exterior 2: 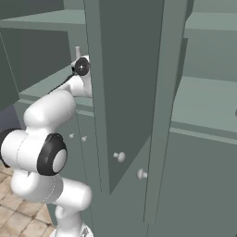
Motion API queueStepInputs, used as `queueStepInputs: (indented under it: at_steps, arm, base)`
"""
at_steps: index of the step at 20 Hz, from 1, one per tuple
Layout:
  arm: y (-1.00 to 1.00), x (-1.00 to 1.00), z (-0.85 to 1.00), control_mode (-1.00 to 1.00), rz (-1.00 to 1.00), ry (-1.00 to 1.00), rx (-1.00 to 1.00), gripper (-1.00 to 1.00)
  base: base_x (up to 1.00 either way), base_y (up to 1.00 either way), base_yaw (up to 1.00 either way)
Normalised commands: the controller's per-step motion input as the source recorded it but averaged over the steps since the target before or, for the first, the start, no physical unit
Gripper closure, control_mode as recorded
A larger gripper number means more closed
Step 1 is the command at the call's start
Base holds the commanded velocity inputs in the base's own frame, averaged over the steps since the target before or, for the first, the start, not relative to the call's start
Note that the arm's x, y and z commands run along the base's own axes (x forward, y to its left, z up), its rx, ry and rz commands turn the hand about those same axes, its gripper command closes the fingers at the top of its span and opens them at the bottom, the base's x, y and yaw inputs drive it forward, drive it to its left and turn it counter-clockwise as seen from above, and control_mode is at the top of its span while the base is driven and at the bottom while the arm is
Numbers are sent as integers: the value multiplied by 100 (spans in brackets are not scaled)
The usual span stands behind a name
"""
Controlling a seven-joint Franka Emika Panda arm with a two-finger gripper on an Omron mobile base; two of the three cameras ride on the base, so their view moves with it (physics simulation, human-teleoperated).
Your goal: Sort all alcoholic drinks to one cabinet, and non-alcoholic drinks to the other.
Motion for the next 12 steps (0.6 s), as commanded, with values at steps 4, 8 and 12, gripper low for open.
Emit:
queueStepInputs:
  at_steps: [4,8,12]
  arm:
    - [-5,2,-6,-100,1,-1,3,-100]
    - [-2,0,-1,-100,1,-1,1,-100]
    - [0,0,0,-100,0,-1,1,-100]
  base:
    - [0,0,0]
    - [0,0,0]
    - [0,0,0]
